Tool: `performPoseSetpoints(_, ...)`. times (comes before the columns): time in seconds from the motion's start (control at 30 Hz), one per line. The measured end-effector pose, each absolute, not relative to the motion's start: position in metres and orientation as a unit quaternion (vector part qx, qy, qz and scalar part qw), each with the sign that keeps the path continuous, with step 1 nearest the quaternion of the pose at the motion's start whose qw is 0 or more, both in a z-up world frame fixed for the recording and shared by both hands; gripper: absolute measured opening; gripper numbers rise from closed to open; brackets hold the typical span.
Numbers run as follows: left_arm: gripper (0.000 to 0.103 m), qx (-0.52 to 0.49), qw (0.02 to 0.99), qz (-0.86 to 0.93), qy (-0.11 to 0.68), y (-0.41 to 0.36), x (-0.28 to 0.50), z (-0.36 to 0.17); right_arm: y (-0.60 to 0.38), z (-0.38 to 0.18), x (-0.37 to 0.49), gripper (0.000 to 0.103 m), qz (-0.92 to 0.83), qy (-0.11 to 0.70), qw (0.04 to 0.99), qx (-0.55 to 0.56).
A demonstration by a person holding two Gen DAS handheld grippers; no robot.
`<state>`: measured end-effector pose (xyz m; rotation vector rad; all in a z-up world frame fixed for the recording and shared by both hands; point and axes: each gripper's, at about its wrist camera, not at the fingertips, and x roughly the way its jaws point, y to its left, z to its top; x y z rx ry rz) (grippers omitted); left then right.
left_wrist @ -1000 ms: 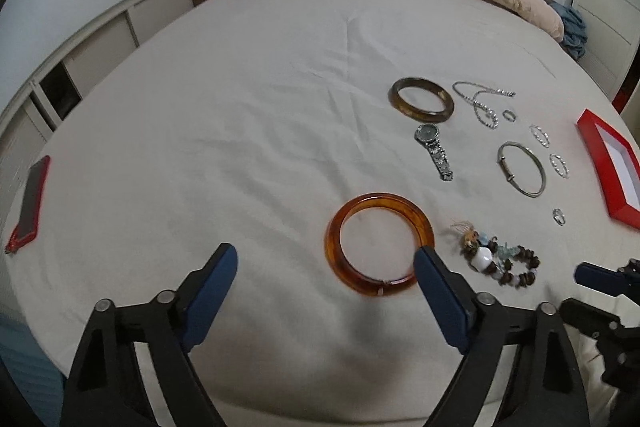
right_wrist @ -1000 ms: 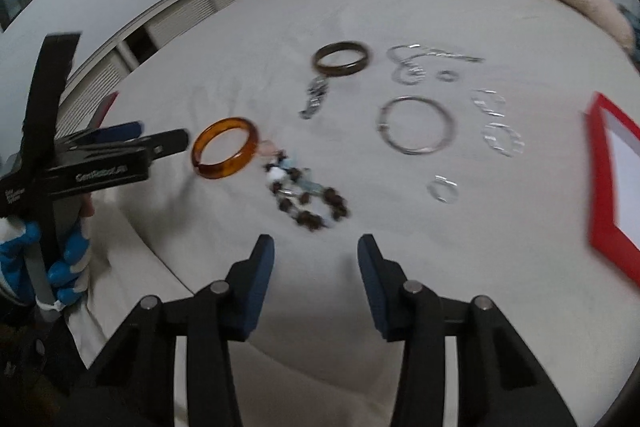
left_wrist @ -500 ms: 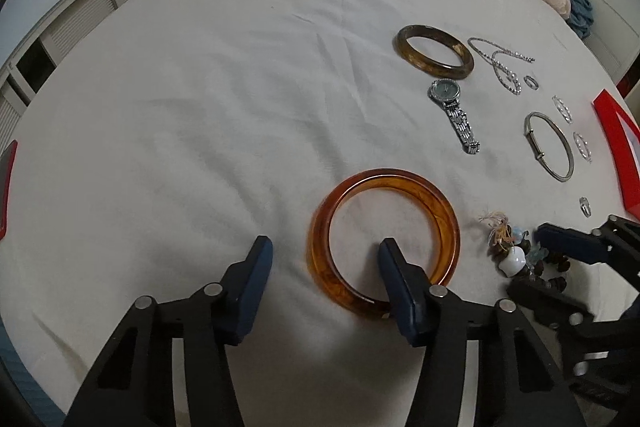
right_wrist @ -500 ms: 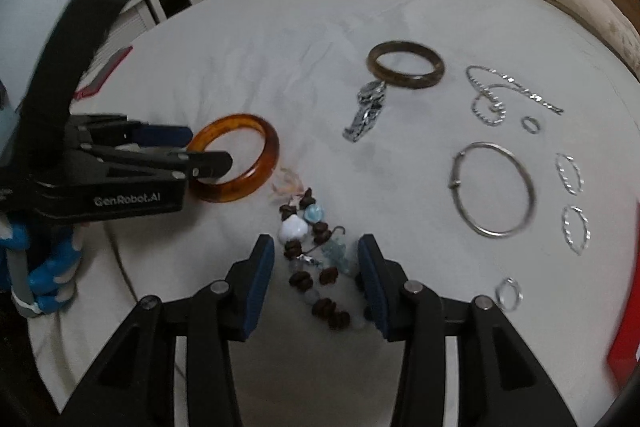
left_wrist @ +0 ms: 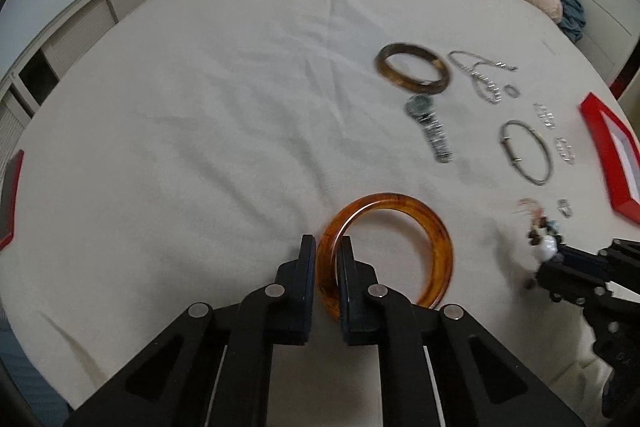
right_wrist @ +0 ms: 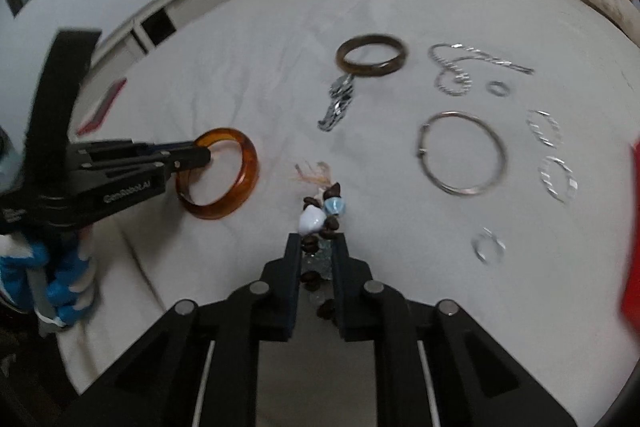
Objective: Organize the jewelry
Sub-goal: 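Carry the amber bangle and beaded bracelet into the red box with both tools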
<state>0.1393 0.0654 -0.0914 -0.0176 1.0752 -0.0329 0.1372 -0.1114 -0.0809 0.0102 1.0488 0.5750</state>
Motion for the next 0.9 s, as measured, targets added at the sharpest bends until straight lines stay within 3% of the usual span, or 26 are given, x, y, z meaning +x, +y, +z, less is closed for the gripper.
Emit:
performPoseSetpoints(0.23,0.010,-0.004,0.867,-0.075,0.493,0.011,0.132,-0.053,-0.199,-0.036,0.098,0.013,0.216,0.459,0.860,0.057)
performPoseSetpoints(0.5,0.010,0.019,0.863,-0.181,0.470,-0.127,0.167,-0.015,-0.343,0.007,0.103,0.013,0.103,0.421,0.899,0.066)
performPoseSetpoints(0.7,0.010,0.062,0.855,-0.235,0.458,-0.250,0.214,-0.014,-0.439,-0.003,0.137,0.013,0.042,0.419,0.903,0.078)
performPoseSetpoints(0.9,0.010,0.095,0.838,-0.247,0.478,-0.331,0.246,-0.045,-0.484,-0.038,0.189,0.013,0.035,0.439,0.894,0.083)
